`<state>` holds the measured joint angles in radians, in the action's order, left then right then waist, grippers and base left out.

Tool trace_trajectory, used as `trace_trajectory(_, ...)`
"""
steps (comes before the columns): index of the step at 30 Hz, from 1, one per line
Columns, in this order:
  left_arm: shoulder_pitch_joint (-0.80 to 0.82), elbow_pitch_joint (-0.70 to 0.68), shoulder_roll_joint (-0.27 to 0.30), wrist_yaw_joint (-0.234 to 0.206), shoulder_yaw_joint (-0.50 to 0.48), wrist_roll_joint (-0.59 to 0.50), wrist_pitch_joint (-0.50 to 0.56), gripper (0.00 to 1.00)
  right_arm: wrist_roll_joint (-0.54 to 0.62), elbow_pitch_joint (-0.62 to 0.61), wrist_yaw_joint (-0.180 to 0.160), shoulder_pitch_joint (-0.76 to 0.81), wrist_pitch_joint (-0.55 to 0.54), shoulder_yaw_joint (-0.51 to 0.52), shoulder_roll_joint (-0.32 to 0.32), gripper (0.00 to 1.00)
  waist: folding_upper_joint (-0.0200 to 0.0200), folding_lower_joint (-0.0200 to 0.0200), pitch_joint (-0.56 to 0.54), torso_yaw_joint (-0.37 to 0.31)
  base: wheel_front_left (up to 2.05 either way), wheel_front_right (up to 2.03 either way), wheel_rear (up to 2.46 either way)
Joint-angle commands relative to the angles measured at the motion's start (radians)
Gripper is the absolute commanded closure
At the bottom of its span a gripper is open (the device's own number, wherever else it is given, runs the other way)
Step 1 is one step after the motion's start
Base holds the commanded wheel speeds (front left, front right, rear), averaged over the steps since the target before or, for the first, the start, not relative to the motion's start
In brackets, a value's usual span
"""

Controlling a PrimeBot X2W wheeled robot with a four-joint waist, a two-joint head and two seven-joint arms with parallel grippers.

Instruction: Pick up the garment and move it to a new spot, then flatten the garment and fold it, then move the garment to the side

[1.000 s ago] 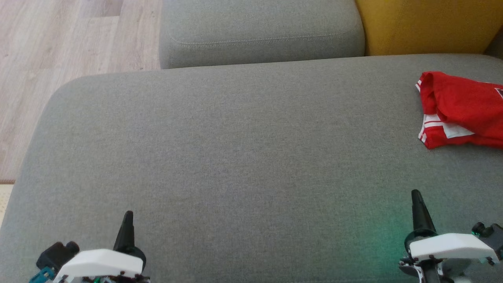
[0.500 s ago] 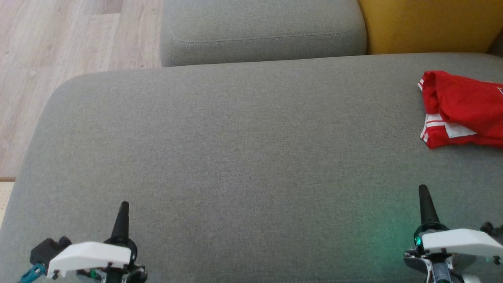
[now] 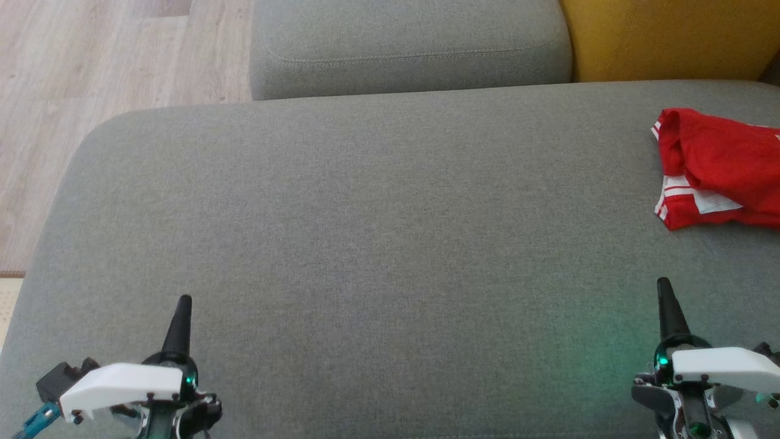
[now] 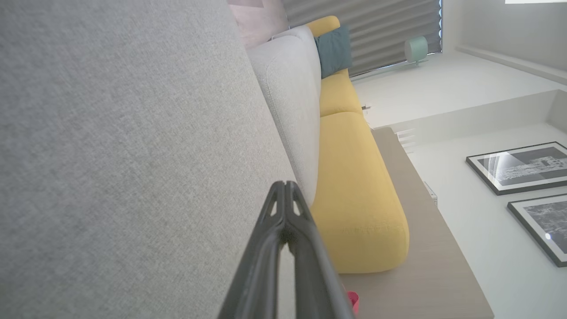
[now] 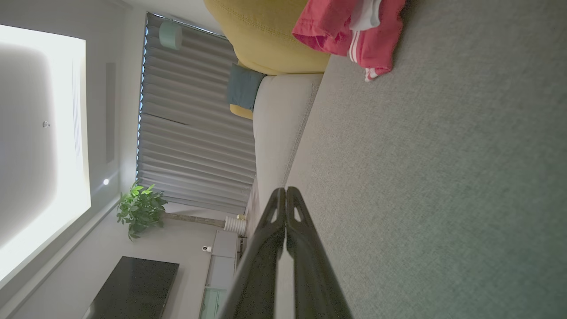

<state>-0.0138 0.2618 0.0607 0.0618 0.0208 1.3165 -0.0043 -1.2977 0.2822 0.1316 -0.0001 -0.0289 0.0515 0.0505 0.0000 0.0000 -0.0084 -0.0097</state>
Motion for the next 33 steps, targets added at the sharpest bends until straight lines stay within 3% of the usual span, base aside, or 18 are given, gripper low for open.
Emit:
trace_trajectory(1, 0.057, -0.027, 0.017, 0.012, -0.032, 0.029, 0.009, 1.0, -0.033, -0.036, -0.001, -0.058, -0.008, -0.008, 0.022, 1.0, 0.0, 0.0, 0.001, 0.001, 0.0, 0.0, 0.0)
trace_trajectory(28, 0.119, -0.018, 0.015, 0.069, -0.1, 0.32, 0.089, 1.0, -0.334, -0.039, -0.001, -0.105, -0.061, 0.033, 0.021, 1.0, 0.0, 0.0, 0.012, 0.01, 0.0, 0.0, 0.0)
trace_trajectory(33, 0.119, -0.018, 0.013, 0.069, -0.102, 0.319, 0.091, 1.0, -0.334, -0.039, -0.001, -0.105, -0.062, 0.035, 0.02, 1.0, 0.0, 0.0, 0.012, 0.01, 0.0, 0.0, 0.0)
